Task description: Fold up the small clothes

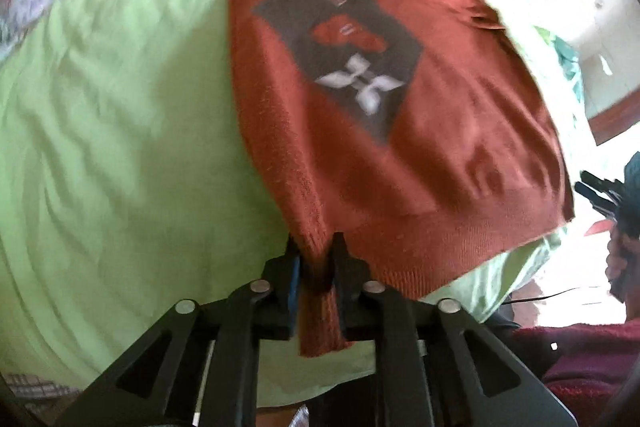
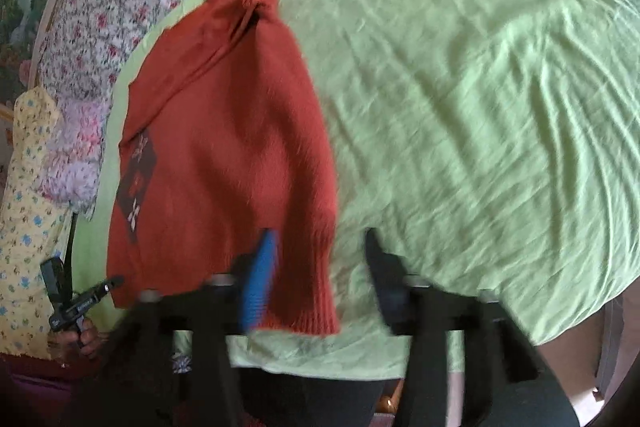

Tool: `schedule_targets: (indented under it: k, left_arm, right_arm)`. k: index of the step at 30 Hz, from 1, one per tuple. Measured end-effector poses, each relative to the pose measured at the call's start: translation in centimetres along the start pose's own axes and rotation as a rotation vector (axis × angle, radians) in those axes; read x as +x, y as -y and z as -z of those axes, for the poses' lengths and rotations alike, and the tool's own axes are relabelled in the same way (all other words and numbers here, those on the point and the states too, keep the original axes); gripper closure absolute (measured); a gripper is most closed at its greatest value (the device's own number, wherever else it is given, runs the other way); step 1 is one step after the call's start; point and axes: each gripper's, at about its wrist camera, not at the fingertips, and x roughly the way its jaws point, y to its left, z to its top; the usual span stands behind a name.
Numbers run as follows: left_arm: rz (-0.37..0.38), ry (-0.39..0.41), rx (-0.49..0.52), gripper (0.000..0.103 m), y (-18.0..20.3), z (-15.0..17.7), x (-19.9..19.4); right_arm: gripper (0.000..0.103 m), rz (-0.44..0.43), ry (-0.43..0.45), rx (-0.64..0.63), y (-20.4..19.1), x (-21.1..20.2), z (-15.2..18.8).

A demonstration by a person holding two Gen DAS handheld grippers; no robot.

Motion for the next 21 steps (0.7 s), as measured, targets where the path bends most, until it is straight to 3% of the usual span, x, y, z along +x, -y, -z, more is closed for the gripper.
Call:
schedule_targets:
  k: [2,3,4,9,10,12,13,14,21]
  left_arm:
    - [-0.008,-0.038,-0.041,0.04,-0.5,0.2,0.6]
    - [-0.003,-0.043,-0.058,0.033,-0.6,0.3,0.7]
    - [-0.001,-0.037,-0.073,0.029,-0.7,0.4,0.7]
    - [-0.02,-0.024,-0.098,0.03,-0.7,0.0,1.7]
    - [-0.024,-0.013,-0.09,0.032,-0.6,-0.2,1.8]
    - [-0.044,0.011,-0.052,0.055,-0.3,-0.3,1.7]
    - [-0.038,0.021,-0.027,0.087,-0.2,-0.3,1.5]
    - [0.012,0.017,-0.024,0.097,-0.1,-0.2,1.6]
    - [0.124,0.066,-0.084,0.097,-1.3,0.0,0.3]
  right_arm:
    - [0.05,-0.01,-0.009,0.015,0.2,0.4,-0.2]
    - [0.05,-0.014,-0.021,0.022,0.3,0.8,-0.1]
    - [0.05,-0.017,-0.032,0.024,0.3,1.2,0.0]
    - [0.05,-0.048,-0.057,0.019,-0.2,2.8,0.7]
    - [0.051,-0.072,-0.069,0.017,-0.5,3.2,0.8]
    - [0.068,-0.07,-0.092,-0.017,-1.1,3.8,0.9]
    - [0.095,-0.055,-0.103,-0.031,-1.3,4.0,1.0]
    - [0.095,-0.053,-0.124,-0.03,-1.2,4.3,1.1]
    - [0.096,-0.111,-0.121,-0.003,0.1,3.3,1.5]
